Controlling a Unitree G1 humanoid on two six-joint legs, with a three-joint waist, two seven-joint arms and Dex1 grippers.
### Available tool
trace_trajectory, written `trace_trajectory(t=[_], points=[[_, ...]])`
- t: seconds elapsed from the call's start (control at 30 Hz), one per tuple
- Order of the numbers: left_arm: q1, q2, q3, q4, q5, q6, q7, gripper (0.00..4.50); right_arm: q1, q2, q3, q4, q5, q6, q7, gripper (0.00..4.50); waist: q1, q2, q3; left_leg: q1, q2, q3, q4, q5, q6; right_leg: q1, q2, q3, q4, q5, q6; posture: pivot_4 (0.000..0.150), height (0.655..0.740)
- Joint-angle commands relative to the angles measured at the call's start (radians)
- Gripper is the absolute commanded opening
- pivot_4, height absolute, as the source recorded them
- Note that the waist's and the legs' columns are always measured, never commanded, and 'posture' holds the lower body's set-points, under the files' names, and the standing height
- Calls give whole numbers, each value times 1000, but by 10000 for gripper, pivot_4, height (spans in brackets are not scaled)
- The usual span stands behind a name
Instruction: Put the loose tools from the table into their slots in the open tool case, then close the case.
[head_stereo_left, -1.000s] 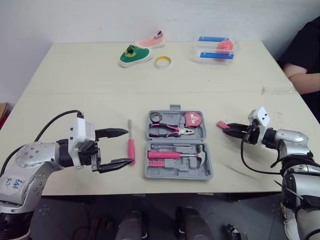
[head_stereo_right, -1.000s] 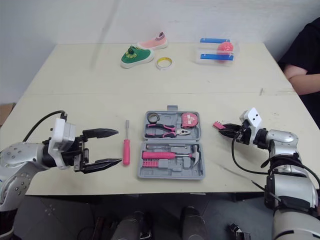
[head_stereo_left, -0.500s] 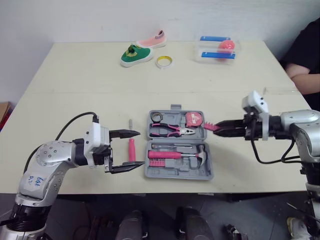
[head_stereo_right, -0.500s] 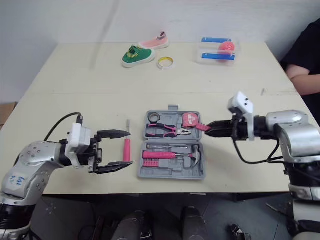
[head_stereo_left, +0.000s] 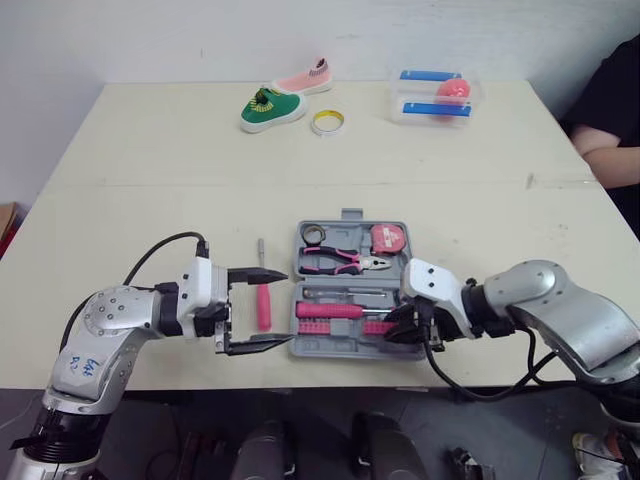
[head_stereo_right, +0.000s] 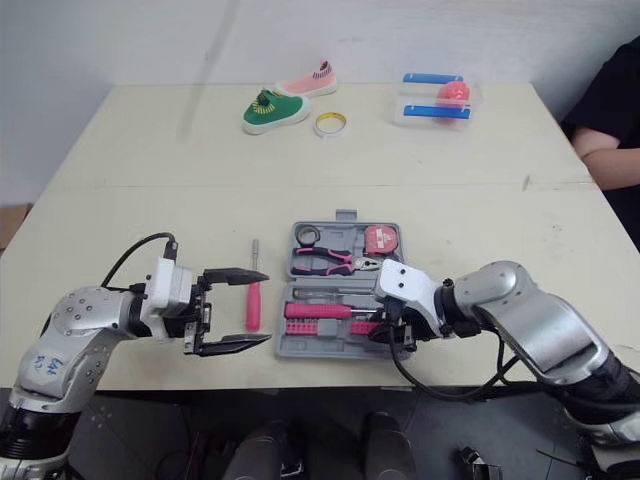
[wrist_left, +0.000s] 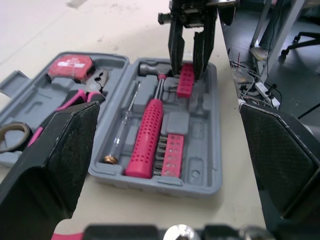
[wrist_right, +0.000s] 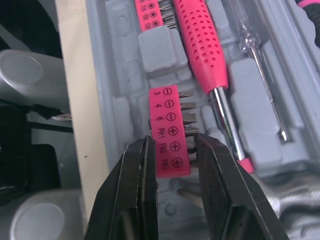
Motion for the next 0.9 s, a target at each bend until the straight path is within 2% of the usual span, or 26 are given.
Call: trace_trajectory(t=[0.03,0.7,0.9], points=[[9,5,4,-29,-2,-9,1,45000,-25,-9,16,-16,-19,-30,1,7423,0,0,0,0,0,0,0,0,0,0,0,0,0,0,0,1500,7400],[56,24,24,-78,-8,18,30,45000,-119,80,169,72,-96,-63,10,7423,-2,-1,0,0,1,0,1,0,0,-1,0,0,1,0,0,1500,7400],[64,23,27,-73,-4,13,36,45000,-115,59,186,54,-90,-66,63,7423,-1,-1,0,-1,1,0,0,0,0,-1,0,0,1,0,0,1500,7400]])
